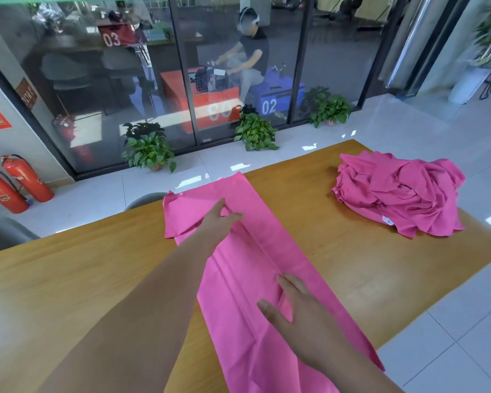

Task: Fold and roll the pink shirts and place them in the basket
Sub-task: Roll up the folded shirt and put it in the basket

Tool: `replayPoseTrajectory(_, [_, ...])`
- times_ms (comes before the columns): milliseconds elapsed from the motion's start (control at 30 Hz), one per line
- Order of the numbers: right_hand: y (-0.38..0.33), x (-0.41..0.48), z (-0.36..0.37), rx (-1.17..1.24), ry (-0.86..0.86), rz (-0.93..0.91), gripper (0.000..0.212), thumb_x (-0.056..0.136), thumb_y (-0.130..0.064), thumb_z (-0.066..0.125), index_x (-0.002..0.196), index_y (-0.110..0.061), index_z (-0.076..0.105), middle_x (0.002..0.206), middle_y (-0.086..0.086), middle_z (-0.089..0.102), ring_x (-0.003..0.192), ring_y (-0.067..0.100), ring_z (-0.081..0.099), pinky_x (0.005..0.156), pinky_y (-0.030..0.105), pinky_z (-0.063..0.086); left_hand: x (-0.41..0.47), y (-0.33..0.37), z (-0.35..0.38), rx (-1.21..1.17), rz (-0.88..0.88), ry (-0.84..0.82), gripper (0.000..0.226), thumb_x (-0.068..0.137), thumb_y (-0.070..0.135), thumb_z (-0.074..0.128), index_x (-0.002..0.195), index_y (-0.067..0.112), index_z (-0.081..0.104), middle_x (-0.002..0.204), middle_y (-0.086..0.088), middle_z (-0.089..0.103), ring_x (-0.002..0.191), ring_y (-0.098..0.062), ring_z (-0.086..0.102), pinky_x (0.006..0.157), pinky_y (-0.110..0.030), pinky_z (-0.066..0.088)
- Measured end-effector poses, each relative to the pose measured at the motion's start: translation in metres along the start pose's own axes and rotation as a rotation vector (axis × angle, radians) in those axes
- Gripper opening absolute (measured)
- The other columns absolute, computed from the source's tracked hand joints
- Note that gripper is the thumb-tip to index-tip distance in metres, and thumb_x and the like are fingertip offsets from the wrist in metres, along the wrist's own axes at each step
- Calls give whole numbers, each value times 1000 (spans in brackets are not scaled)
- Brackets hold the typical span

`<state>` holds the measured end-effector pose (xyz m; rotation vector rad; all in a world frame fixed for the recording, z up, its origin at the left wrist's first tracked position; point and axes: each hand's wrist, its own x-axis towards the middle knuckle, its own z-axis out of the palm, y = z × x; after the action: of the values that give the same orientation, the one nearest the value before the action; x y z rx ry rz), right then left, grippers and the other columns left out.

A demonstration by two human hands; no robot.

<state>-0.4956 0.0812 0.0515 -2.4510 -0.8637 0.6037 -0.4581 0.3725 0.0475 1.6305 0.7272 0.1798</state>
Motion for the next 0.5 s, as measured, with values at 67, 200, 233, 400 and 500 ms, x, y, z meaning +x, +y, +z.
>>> replayPoseTrajectory(67, [20, 8, -11, 24, -18, -6, 111, 83, -101, 17, 169, -31, 19, 174, -17, 12, 157, 2, 20, 127, 37, 29, 16, 2, 20, 14, -21, -9, 89, 97, 31, 76, 169, 24, 23, 172, -3, 29, 154, -26, 35, 121, -40, 30])
replayPoseTrajectory(200, [65, 31, -29, 107, -55, -16, 111, 82, -102, 21, 168, -31, 24, 172, -20, 17, 156, 1, 21, 129, 36, 26, 51, 2, 63, 61, -44, 5, 91, 97, 34, 76, 169, 27, 22, 173, -6, 28, 153, -28, 36, 120, -41, 33])
replayPoseTrajectory(233, [78, 40, -31, 180, -63, -5, 111, 81, -102, 25, 166, -31, 29, 171, -19, 22, 154, 0, 26, 128, 35, 27, 59, 1, 74, 74, -46, 5, 93, 96, 34, 77, 169, 27, 20, 173, -6, 28, 154, -28, 36, 120, -40, 33])
replayPoseTrajectory(400, [152, 81, -19, 594, -102, 236, 108, 73, -97, 44, 153, -25, 55, 159, -8, 48, 144, 7, 45, 125, 32, 31, 66, -31, 120, 225, -81, -11, 98, 97, 45, 73, 170, 34, 9, 175, 1, 18, 154, -30, 36, 121, -43, 35])
replayPoseTrajectory(500, [183, 85, -5, 623, -119, 275, 101, 74, -90, 47, 146, -21, 60, 147, -8, 57, 141, 11, 49, 119, 26, 33, 36, -80, 137, 472, -91, -23, 91, 99, 48, 66, 170, 27, 13, 175, 2, 17, 157, -28, 31, 122, -51, 39])
